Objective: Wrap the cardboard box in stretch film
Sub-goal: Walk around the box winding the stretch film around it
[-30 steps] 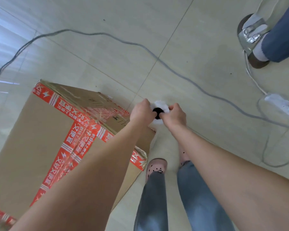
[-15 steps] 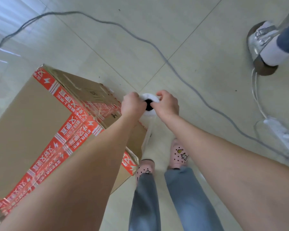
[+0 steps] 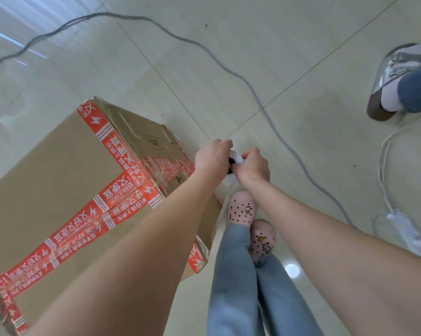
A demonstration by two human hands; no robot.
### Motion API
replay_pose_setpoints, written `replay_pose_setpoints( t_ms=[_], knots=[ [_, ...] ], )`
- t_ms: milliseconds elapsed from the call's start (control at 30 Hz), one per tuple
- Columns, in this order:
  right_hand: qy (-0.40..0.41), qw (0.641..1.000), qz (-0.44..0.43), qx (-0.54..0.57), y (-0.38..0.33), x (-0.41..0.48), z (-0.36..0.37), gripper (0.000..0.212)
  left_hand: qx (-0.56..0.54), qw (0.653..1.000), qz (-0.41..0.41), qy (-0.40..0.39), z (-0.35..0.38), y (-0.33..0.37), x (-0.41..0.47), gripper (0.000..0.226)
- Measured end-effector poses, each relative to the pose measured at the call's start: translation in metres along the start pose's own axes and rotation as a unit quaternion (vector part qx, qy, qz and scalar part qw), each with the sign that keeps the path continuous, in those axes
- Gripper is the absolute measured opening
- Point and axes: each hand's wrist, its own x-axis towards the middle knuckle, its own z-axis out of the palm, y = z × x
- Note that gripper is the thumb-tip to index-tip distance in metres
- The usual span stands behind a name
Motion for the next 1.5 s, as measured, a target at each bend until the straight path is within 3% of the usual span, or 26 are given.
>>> replay_pose_setpoints(
  t_ms=[167, 367, 500, 633, 800, 900, 1000, 1133, 1367, 1500],
  knots=[
    [0.013, 0.996, -0.055, -0.073, -0.015, 0.007, -0.001, 0.019, 0.010, 1.000, 0.004, 0.001, -0.013, -0.008, 0.011, 0.024],
    [0.026, 0.988, -0.118, -0.092, -0.056, 0.020, 0.004, 0.029, -0.172, 0.975, -0.136, 0.032, -0.027, -0.038, 0.023, 0.021],
    [-0.004, 0.995, -0.065, -0.072, -0.071, 0.025, 0.009, 0.031, -0.223, 0.952, -0.207, 0.021, -0.033, -0.053, 0.031, 0.022],
    [-0.018, 0.998, -0.028, -0.050, -0.085, 0.030, 0.011, 0.028, -0.167, 0.974, -0.149, -0.025, -0.042, -0.059, 0.040, 0.028],
    [-0.029, 0.998, -0.027, -0.054, -0.089, 0.036, 0.008, 0.024, -0.021, 0.999, -0.032, -0.015, -0.045, -0.049, 0.056, 0.033],
    [-0.024, 0.993, -0.063, -0.098, -0.089, 0.041, 0.003, 0.020, 0.013, 0.999, -0.021, -0.021, -0.049, -0.045, 0.066, 0.022],
    [-0.019, 0.981, -0.117, -0.152, -0.100, 0.047, -0.002, 0.028, -0.055, 0.996, -0.065, -0.027, -0.055, -0.050, 0.071, 0.015],
    [-0.028, 0.976, -0.148, -0.156, -0.124, 0.060, -0.001, 0.031, -0.187, 0.968, -0.166, -0.003, -0.065, -0.065, 0.077, 0.022],
    [-0.114, 0.985, -0.078, -0.099, -0.150, 0.068, 0.006, 0.042, -0.324, 0.901, -0.285, 0.038, -0.072, -0.090, 0.083, 0.014],
    [-0.112, 0.990, -0.077, -0.046, -0.170, 0.070, 0.025, 0.025, -0.372, 0.869, -0.324, 0.048, -0.078, -0.104, 0.088, 0.012]
  ],
)
